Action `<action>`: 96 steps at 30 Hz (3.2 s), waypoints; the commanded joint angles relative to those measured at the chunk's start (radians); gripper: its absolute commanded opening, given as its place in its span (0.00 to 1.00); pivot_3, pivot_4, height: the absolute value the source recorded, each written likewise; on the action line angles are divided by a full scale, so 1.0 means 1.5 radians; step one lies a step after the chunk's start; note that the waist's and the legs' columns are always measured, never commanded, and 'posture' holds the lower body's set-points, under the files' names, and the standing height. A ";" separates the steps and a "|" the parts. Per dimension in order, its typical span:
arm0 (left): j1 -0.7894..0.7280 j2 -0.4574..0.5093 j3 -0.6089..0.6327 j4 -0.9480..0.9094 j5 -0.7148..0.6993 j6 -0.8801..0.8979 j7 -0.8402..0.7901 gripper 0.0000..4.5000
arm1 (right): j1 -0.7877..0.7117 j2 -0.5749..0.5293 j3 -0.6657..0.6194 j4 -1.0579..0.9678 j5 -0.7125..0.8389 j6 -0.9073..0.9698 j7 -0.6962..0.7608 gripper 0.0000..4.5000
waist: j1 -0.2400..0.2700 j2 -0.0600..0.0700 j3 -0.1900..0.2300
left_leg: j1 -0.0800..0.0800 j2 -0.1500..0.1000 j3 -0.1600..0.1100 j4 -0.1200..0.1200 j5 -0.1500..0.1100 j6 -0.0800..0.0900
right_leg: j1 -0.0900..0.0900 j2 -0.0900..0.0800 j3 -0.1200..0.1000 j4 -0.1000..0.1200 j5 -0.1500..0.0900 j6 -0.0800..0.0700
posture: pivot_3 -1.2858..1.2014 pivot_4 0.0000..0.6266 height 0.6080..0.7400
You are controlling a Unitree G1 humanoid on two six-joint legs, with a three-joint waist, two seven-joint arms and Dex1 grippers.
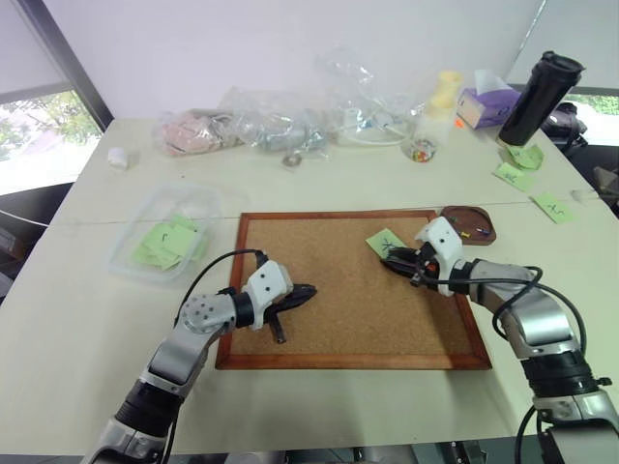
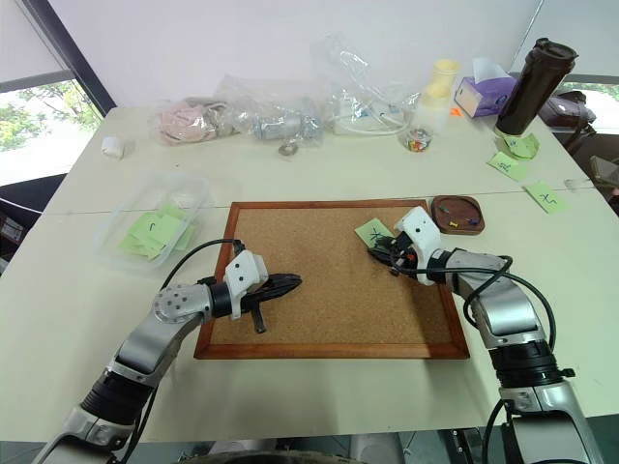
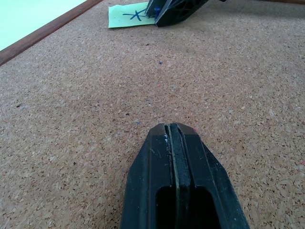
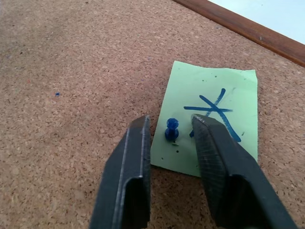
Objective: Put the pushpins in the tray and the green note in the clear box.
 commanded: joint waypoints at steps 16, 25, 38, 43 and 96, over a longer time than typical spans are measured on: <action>0.027 0.020 -0.023 0.012 0.012 0.023 -0.018 0.00 | -0.033 -0.041 -0.042 -0.164 0.049 0.064 0.020 0.01 | 0.000 0.000 0.000 | 0.000 0.000 0.000 0.000 0.000 0.000 | 0.000 0.000 0.000 0.000 0.000 0.000 | 0.52 0.24 1.00; 0.004 0.020 0.006 0.017 -0.019 0.058 -0.020 0.00 | -0.031 -0.079 -0.030 -0.258 0.080 0.102 0.047 0.01 | 0.001 0.000 0.000 | 0.000 0.000 0.000 0.000 0.000 0.000 | 0.000 0.000 0.000 0.000 0.000 0.000 | 0.52 0.24 1.00; -0.165 -0.033 0.156 -0.035 -0.289 0.346 -0.010 0.80 | -0.022 -0.115 0.005 -0.317 0.056 0.086 0.071 0.00 | 0.001 -0.002 0.001 | -0.001 -0.001 0.000 0.001 0.000 0.000 | 0.000 0.000 0.000 0.000 0.000 0.000 | 0.52 0.24 1.00; -0.209 -0.077 0.182 0.004 -0.344 0.408 0.018 0.90 | -0.020 -0.130 0.026 -0.329 0.023 0.060 0.067 0.00 | 0.000 -0.002 0.001 | -0.001 0.000 -0.001 0.001 0.000 0.000 | -0.001 0.000 0.000 0.000 0.000 0.000 | 0.52 0.24 1.00; -0.187 -0.112 0.254 0.051 -0.451 0.468 0.064 0.01 | -0.070 -0.062 -0.160 -0.198 0.127 0.114 0.000 0.00 | 0.003 -0.005 0.002 | -0.001 0.000 -0.001 0.001 0.000 0.000 | 0.000 0.000 0.000 0.000 0.000 0.000 | 0.52 0.24 1.00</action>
